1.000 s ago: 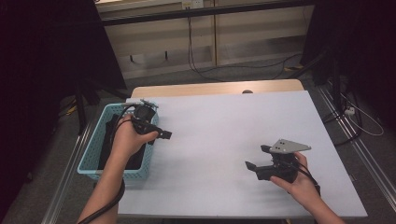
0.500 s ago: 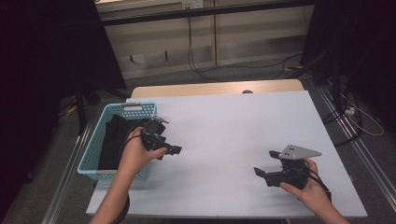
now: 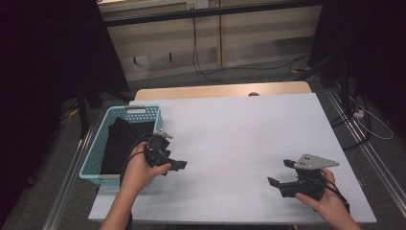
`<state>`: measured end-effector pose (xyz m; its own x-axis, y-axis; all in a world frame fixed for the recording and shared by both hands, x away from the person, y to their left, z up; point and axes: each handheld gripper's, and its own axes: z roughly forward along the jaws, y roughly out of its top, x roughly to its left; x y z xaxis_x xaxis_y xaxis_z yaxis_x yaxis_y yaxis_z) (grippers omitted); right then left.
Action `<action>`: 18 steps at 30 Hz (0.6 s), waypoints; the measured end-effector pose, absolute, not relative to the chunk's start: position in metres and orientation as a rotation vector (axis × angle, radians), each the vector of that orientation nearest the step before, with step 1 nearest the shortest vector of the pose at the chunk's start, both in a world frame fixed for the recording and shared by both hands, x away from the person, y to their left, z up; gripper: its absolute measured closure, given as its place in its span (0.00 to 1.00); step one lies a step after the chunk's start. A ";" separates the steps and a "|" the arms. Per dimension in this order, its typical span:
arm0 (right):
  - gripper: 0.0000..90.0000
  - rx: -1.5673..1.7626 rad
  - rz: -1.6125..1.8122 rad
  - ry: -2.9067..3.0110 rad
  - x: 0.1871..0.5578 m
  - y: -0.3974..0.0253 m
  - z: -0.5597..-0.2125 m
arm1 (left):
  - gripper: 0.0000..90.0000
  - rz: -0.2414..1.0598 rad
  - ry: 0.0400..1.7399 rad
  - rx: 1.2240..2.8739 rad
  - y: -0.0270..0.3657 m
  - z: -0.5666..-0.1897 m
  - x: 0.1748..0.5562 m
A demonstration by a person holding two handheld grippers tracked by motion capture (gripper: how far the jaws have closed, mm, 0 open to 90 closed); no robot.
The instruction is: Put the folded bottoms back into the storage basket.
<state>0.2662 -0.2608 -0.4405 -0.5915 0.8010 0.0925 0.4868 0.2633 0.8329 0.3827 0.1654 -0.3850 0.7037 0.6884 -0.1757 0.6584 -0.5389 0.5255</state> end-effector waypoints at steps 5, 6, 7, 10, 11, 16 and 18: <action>0.15 1.177 1.247 2.187 0.262 -0.267 -0.442 | 0.19 0.057 0.996 2.312 0.170 -0.388 0.371; 0.15 1.183 1.248 2.185 0.262 -0.268 -0.442 | 0.19 0.057 0.992 2.310 0.171 -0.389 0.369; 0.14 1.188 1.249 2.184 0.262 -0.269 -0.443 | 0.19 0.054 0.988 2.307 0.171 -0.391 0.367; 0.15 1.199 1.257 2.179 0.261 -0.271 -0.443 | 0.18 0.034 0.959 2.319 0.173 -0.396 0.364; 0.15 1.196 1.257 2.182 0.260 -0.271 -0.444 | 0.18 0.031 0.958 2.320 0.172 -0.398 0.363; 0.15 1.186 1.249 2.195 0.259 -0.269 -0.446 | 0.16 0.025 0.902 2.339 0.172 -0.403 0.356; 0.15 1.185 1.241 2.200 0.259 -0.269 -0.447 | 0.16 0.026 0.906 2.328 0.173 -0.405 0.355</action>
